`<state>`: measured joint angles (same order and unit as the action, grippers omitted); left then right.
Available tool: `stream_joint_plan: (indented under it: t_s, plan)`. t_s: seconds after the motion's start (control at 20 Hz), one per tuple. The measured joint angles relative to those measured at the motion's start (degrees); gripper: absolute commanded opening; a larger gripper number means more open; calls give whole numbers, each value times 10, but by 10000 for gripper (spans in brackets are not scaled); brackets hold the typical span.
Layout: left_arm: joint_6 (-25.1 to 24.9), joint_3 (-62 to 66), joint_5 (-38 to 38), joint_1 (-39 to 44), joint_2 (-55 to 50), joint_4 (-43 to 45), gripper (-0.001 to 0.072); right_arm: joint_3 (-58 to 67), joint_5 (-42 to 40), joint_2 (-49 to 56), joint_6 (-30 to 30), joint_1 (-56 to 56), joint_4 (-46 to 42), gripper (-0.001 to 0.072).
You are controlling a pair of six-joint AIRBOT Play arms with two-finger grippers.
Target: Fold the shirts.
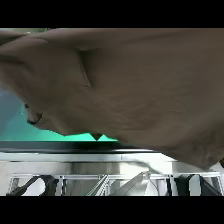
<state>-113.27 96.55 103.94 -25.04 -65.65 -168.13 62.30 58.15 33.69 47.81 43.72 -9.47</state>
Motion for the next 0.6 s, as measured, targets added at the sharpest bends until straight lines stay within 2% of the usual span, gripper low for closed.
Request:
stream_joint_plan:
  t_s: [0.2, 0.35, 0.6]
  plan:
    - [4, 29, -10, 90, -134, 95, 22, -17, -3, 160, -10, -90, -15, 17]
    - [6, 51, -38, 139, -250, 172, 22, -25, -61, 291, -33, -173, -25, 17]
    - [8, 99, -83, 163, -421, 213, 21, -29, -168, 466, -58, -250, -24, 17]
